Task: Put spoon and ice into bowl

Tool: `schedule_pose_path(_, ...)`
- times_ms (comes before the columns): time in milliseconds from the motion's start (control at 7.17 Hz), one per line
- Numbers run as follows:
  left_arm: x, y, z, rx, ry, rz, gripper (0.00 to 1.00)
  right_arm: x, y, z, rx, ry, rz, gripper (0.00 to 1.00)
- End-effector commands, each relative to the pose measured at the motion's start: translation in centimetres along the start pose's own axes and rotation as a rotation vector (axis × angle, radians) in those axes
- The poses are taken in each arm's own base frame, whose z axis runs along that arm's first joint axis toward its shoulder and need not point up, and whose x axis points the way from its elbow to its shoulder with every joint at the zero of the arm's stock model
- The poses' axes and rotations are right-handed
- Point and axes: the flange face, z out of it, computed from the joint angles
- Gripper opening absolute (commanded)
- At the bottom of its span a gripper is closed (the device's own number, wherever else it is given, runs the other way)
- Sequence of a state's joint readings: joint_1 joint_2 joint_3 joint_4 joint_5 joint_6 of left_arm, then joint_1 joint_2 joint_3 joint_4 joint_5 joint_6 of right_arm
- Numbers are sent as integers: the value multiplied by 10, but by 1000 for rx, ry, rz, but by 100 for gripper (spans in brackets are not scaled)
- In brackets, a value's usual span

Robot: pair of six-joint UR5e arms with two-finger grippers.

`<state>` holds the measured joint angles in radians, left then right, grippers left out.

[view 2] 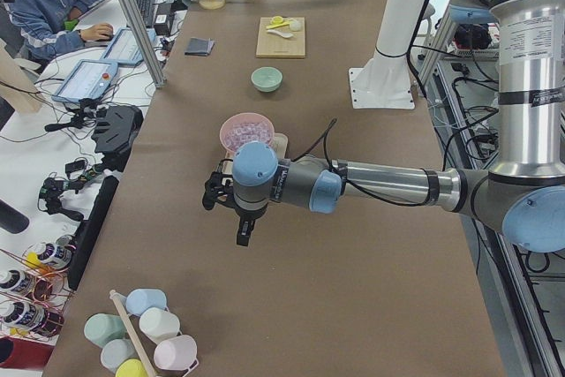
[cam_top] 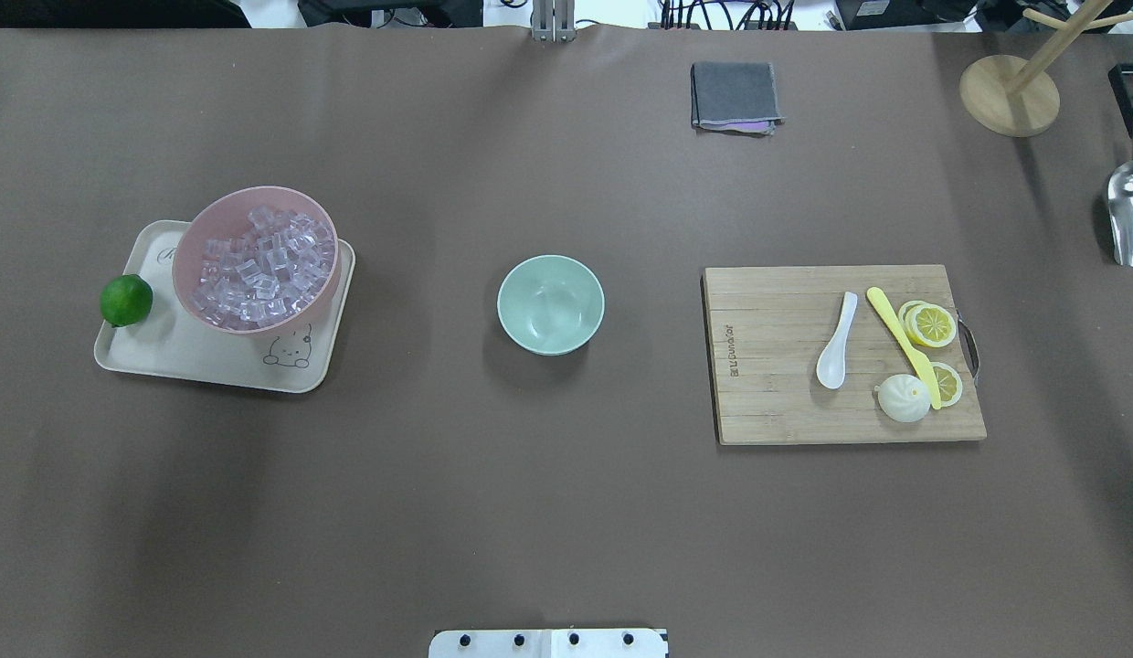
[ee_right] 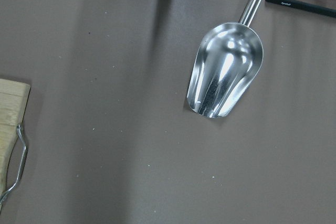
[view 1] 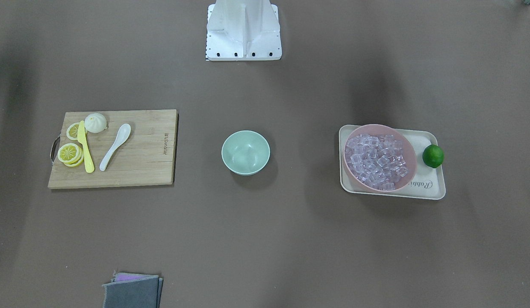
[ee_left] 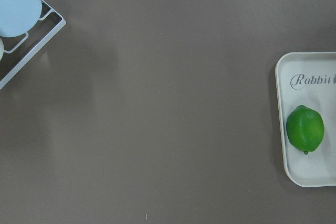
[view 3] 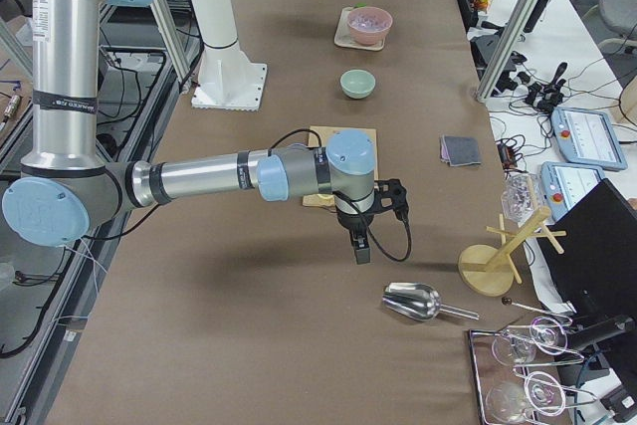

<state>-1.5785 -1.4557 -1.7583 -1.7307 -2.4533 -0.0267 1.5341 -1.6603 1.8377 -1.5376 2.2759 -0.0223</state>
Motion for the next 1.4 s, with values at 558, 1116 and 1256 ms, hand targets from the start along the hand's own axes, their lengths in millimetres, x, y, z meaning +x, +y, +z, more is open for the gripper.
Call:
schedule_pose_path(558,-12,15,1,-4,-37,-35,98,-4,-2,0,3,-42,-2,100)
schedule_pose_path(1116,-15,37,4,45,-37,25,98,2,0,14,-20,-58,5,100)
schedule_pose_path(1256,-11,37,1,52,-28,31,98,0,0,16,-23,-62,2,100)
